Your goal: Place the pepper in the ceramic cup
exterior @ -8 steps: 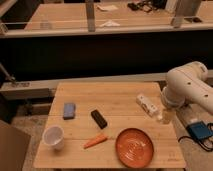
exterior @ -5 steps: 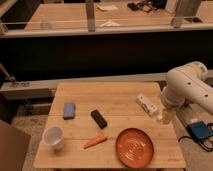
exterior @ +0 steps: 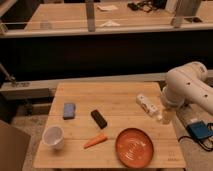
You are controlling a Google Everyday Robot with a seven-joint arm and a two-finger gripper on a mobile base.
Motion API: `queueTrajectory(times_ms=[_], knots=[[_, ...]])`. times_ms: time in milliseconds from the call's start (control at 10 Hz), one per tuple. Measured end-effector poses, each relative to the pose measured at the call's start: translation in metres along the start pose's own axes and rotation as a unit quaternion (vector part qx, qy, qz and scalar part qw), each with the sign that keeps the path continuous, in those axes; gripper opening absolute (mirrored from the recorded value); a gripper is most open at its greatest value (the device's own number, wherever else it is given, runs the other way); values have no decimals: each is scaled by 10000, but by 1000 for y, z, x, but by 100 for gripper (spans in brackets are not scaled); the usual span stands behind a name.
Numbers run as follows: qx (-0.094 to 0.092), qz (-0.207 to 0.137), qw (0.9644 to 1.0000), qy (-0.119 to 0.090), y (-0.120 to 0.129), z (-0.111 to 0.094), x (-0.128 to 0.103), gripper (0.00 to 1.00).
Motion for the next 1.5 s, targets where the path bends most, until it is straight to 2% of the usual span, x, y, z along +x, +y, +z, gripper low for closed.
queueTrajectory(times_ms=[200,600,900,1300,1500], knots=[[-9,-252,9996,116,-4,-5,-36,80],[-67,-595,9979,248,-3,-11,-52,80],[-74,-991,9945,327,-5,-13,-88,80],[-140,-1300,9904,450,-1,-12,-94,80],[-123,-1543,9870,444,2,-8,-109,80]])
